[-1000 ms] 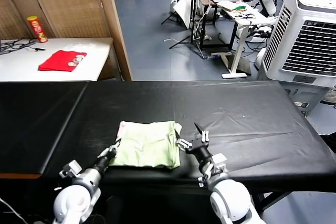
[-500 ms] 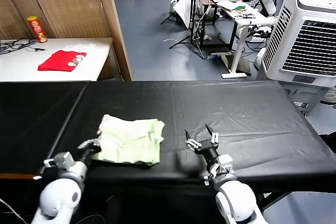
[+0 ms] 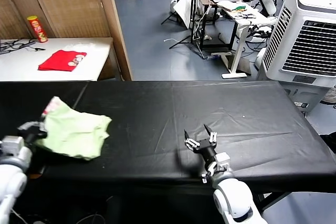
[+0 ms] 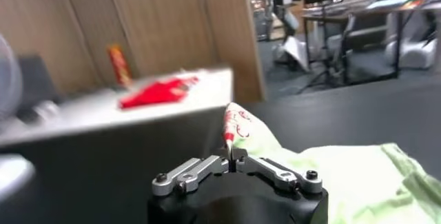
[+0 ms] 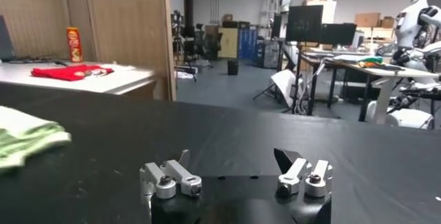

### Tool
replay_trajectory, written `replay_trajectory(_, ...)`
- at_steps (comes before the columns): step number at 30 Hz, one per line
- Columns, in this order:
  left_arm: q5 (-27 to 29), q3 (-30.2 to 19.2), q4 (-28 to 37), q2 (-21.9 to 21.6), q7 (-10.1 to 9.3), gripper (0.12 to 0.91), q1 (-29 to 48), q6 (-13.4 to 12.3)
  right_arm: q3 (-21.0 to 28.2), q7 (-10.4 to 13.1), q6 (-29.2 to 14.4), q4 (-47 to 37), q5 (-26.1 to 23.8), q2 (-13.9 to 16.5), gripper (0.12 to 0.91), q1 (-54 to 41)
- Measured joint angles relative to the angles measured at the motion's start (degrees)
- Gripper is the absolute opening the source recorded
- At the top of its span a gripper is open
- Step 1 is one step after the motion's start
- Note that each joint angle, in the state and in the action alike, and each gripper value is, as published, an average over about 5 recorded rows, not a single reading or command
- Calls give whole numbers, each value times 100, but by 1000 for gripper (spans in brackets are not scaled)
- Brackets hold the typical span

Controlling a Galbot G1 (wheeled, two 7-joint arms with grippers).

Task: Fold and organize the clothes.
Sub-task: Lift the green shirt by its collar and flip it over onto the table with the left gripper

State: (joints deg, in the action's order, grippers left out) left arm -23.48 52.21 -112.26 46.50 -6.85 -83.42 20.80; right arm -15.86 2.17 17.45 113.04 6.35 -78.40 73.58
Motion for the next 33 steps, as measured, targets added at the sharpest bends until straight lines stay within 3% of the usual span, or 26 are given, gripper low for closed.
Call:
replay_trajectory(7,208,-138,-540,58,-321,134,-59,92,-18,-15,-19,-10,0,19,798,81)
replay_trajectory(16,197,-1391,-1015,910,-542,134,209,327,-217,-18,-13,123,-11,26,798,250)
replay_trajectory(23,420,-2433,-926,1552,-588,134,495,321,-335,-46,15,223,10,37,798,366)
replay_trajectory(27,590,-2872,-863,1893,-478,144,515,280,-285,-102,59,228,154,93,798,330)
replay_trajectory(30,864,-3105,-869,2105,-332,241,458,232,-201,-117,144,192,380,144,798,251)
replay_trajectory(33,1093,-3254,-918,2258,-160,406,373,81,-101,-120,308,131,667,183,798,145)
